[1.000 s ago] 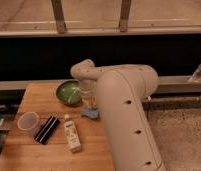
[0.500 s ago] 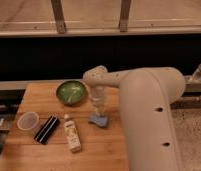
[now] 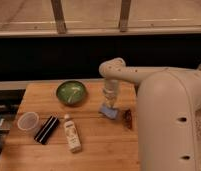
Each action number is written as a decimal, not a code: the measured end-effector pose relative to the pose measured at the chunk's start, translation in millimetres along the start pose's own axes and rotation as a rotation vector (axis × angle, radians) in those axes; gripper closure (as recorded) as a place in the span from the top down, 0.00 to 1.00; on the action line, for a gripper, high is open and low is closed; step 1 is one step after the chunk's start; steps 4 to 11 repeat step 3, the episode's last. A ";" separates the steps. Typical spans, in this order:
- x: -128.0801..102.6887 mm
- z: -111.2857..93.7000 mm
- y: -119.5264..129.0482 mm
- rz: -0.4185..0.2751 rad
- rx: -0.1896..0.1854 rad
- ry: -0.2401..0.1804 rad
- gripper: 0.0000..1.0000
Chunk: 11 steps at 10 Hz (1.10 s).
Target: Wipe the white sponge on the table
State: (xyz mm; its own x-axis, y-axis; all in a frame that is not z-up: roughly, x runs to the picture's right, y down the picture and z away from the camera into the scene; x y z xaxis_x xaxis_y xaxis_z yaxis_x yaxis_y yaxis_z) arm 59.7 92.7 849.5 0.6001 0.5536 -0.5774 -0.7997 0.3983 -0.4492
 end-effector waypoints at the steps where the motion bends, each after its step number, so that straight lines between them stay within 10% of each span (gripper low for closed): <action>1: -10.7 0.4 5.0 -0.024 -0.008 -0.004 0.23; 3: -33.9 2.0 24.4 -0.088 -0.022 0.000 0.39; 11: -33.9 2.0 24.4 -0.088 -0.022 0.000 0.39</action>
